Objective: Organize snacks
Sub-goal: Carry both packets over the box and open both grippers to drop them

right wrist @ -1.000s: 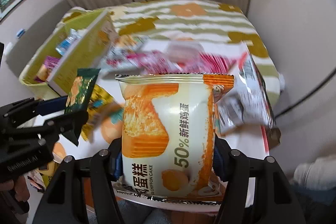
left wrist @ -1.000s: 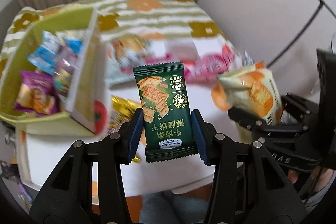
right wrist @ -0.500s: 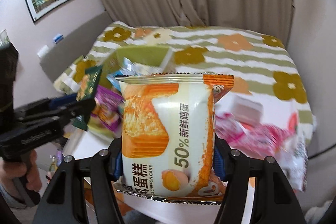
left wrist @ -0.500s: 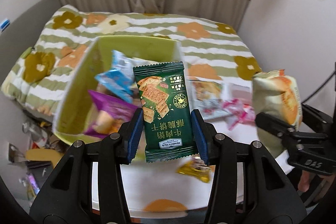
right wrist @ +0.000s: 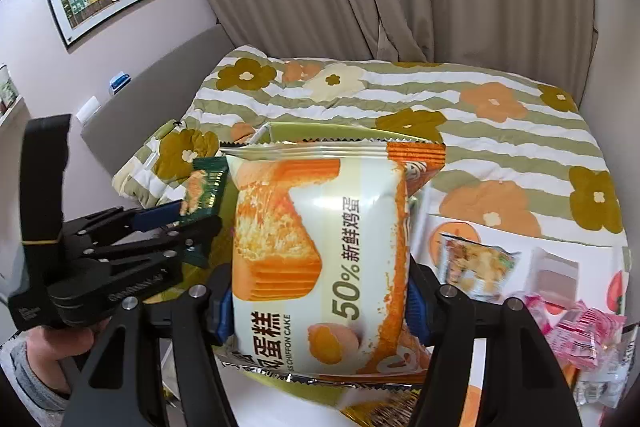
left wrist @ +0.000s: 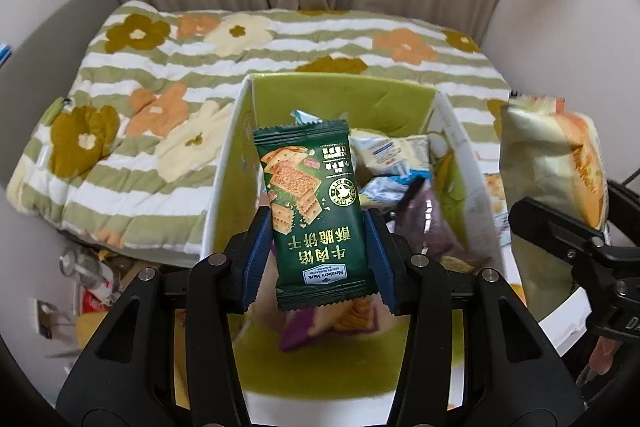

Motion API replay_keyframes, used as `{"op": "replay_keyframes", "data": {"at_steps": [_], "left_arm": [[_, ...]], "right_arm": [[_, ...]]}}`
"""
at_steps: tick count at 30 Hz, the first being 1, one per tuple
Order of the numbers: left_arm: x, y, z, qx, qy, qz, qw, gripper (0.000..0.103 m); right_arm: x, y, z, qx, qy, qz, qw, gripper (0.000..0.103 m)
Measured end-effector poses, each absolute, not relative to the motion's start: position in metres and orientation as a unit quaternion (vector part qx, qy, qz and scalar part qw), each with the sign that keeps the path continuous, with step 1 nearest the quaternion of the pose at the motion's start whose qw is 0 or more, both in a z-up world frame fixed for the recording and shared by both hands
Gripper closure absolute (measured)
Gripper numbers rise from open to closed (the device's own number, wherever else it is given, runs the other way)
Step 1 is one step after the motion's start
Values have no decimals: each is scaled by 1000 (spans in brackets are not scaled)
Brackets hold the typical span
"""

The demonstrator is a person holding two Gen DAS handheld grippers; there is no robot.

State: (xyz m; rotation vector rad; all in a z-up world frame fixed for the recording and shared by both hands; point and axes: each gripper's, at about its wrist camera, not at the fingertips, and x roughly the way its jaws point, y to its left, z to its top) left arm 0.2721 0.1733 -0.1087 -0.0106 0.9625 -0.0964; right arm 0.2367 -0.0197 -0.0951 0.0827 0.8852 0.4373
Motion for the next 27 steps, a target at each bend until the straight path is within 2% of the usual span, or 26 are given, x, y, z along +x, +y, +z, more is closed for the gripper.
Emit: {"op": "replay_keyframes", "data": {"at_steps": [2, 3, 4, 27], "left_arm": [[283, 178, -118, 6, 472, -49, 880, 34], [285, 179, -120, 8, 473, -51, 880, 10], [285, 181, -122, 9, 469, -54, 882, 4], [271, 189, -148, -4, 497, -59, 866, 4]], "right_arm": [[245, -14, -97, 42, 430, 201, 879, 42], [249, -12, -98, 44, 432, 198, 879, 42], [253, -9, -100, 49, 435, 192, 878, 42], [316, 30, -142, 18, 512, 179, 840, 41]]}}
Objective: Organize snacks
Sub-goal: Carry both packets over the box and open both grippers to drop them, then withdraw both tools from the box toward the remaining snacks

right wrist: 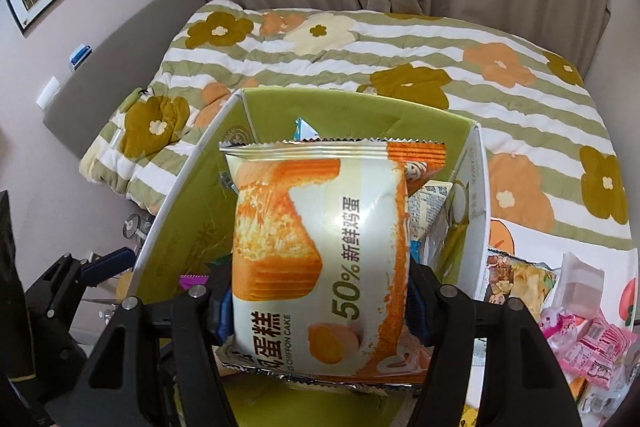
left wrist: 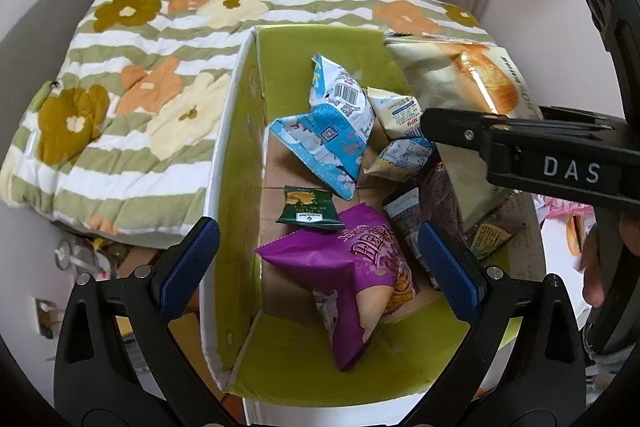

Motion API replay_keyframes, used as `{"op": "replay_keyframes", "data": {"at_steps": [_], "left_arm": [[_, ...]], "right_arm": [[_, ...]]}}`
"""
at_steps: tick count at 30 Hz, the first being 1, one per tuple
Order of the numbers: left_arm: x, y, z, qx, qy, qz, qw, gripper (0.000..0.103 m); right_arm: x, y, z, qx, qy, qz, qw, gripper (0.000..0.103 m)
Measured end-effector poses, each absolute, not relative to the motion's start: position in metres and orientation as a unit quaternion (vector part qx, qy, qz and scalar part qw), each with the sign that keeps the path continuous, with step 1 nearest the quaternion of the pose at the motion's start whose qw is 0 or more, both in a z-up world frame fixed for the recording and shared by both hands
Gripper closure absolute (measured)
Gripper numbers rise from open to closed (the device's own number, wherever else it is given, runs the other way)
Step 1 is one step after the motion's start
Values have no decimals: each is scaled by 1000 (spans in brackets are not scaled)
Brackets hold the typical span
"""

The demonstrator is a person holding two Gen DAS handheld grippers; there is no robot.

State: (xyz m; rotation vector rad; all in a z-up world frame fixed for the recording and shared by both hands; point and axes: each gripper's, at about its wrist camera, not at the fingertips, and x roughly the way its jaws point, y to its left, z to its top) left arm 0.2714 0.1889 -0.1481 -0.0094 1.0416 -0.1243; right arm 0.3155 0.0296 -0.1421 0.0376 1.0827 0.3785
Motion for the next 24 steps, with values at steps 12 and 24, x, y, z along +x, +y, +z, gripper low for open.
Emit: {"op": "replay_keyframes", "data": {"at_steps": [12, 24], "left_arm": [[277, 179, -152, 5, 504, -74, 861, 4], [266, 162, -137, 6, 498, -71, 864, 4]], "right_arm": [[313, 15, -142, 25, 491, 162, 855, 0], [288, -14, -127, 34, 479, 158, 863, 0]]}}
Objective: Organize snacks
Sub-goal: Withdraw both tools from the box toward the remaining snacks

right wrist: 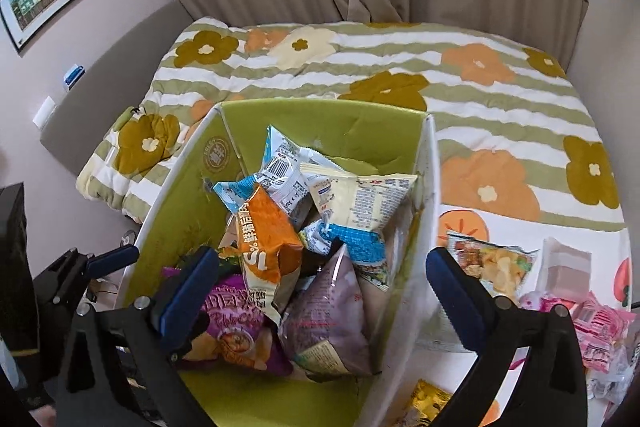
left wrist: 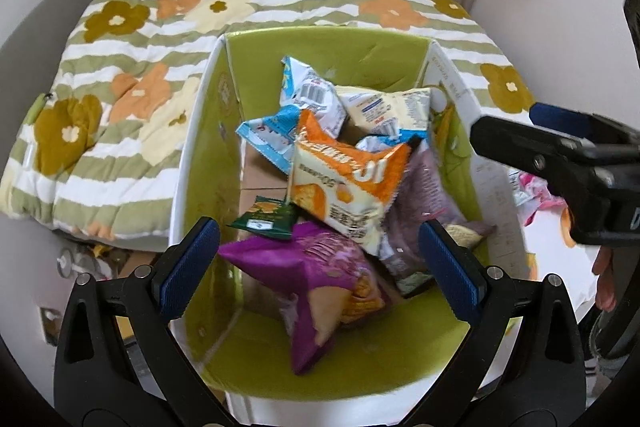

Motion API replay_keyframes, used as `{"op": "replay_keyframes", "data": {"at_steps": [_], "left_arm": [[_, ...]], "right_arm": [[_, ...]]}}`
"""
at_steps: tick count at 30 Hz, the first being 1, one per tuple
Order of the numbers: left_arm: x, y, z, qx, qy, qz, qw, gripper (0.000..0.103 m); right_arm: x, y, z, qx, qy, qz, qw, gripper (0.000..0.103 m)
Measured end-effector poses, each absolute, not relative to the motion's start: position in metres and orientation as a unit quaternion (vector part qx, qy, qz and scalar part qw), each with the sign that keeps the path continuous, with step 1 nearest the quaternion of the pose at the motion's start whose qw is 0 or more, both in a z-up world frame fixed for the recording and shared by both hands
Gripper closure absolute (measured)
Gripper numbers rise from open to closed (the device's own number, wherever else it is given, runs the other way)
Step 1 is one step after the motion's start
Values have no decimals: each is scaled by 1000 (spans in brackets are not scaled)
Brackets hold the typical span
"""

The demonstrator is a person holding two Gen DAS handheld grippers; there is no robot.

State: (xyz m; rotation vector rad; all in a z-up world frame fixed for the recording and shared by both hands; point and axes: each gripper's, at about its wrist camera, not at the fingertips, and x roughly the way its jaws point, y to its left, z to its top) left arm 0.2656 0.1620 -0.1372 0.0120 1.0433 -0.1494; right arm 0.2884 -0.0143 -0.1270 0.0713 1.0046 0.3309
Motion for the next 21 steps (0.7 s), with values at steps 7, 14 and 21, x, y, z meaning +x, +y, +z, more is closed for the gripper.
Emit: {"op": "replay_keyframes", "data": {"at_steps": [7, 14, 21], "left_arm": [[236, 128, -115, -2, 476, -47, 878, 4], [199, 80, -92, -10, 444, -30, 895, 4], [163, 30, -84, -14, 425, -27, 905, 4]], "right_arm": [[256, -49, -106, 37, 453, 177, 873, 0], [213, -106, -84, 35, 420, 180, 889, 0], [168, -178, -72, 46, 396, 158, 904, 0]]}}
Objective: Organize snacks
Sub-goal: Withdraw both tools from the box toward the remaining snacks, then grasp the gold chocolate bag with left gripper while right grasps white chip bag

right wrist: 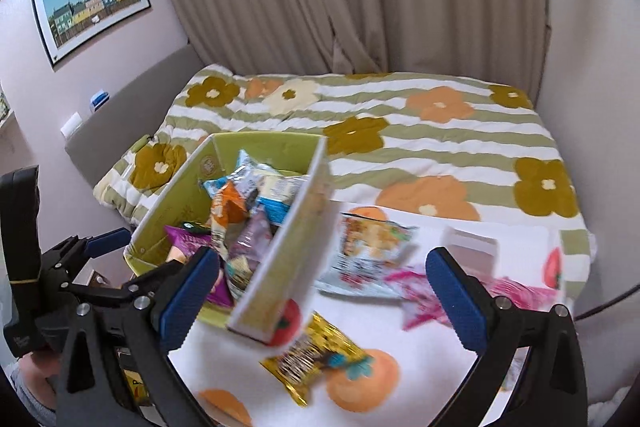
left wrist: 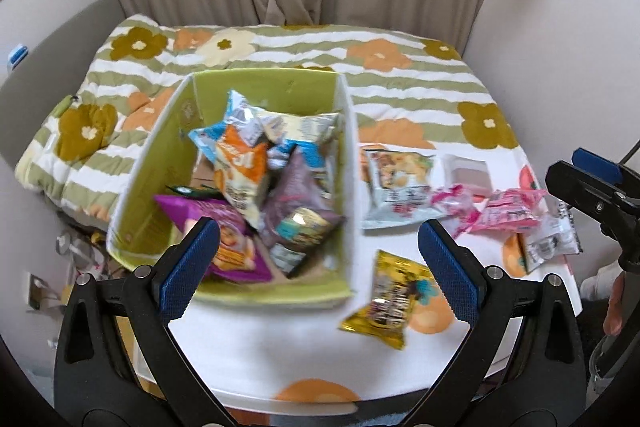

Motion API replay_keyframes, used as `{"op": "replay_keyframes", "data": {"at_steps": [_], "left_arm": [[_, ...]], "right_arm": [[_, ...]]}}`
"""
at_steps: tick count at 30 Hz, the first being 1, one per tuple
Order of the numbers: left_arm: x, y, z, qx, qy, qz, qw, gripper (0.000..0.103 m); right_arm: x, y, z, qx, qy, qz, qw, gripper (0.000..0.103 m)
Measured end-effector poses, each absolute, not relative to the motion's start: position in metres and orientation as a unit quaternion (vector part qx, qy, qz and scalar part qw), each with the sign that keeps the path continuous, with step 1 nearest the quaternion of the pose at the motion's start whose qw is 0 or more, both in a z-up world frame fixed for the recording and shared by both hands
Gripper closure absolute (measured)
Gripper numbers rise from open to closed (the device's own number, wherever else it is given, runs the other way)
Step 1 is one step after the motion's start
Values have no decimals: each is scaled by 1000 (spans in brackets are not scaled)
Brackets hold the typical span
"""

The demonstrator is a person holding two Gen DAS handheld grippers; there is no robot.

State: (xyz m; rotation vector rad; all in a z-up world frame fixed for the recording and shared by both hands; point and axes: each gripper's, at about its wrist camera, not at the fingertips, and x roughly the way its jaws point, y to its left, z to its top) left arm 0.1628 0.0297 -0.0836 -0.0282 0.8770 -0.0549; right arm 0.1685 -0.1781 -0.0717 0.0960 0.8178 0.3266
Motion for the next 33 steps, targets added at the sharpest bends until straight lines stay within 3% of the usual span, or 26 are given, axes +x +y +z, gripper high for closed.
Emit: {"op": "replay_keyframes", "data": {"at_steps": [14, 33], "left_arm": [[116, -54, -145, 13, 436, -34, 899, 4], [154, -87, -263, 115, 478, -50, 869, 4]], "right_arm": [[116, -285, -107, 46, 389, 101, 915, 0], [117, -351, -196, 60, 409, -17, 910, 0]]}}
